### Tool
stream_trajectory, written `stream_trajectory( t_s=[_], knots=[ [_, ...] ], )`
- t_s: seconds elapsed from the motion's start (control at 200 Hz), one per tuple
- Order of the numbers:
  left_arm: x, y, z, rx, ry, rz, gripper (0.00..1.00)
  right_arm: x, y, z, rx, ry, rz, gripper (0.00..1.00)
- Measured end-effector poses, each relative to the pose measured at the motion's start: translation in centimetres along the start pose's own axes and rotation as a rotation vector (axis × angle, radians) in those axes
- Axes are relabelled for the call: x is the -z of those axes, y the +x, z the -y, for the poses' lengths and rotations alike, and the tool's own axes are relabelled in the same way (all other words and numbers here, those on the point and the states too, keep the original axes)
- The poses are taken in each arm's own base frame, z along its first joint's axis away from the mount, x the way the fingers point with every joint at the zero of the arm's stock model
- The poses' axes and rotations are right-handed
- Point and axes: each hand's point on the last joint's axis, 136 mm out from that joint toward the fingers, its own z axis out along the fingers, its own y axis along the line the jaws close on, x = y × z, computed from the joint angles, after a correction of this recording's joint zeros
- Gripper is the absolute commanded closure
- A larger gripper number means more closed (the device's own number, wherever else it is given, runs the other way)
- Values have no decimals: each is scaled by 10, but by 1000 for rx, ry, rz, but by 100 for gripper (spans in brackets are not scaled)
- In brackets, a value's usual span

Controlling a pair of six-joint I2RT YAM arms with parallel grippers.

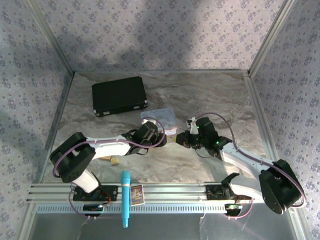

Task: Unlock the padlock with the key

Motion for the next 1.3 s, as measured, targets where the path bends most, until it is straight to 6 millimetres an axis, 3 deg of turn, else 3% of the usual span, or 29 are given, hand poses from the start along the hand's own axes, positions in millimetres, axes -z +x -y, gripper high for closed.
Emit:
stream_trajectory(
  t_s=[0.255,0.44,0.755,1.014,1.299],
  knots=[
    [-3,10,8,-4,19,-12,44,0,8,16,-23,31,-9,100],
    [-3,14,10,-6,15,-13,48,4,8,16,-19,31,0,100],
    [-16,24,-7,5,-57,-17,51,4,10,22,-25,49,4,100],
    [-17,23,-11,23,-90,8,68,4,14,29,-35,63,-3,100],
    [-20,25,-9,100,-65,23,76,-2,16,35,-46,75,-18,100]
  ],
)
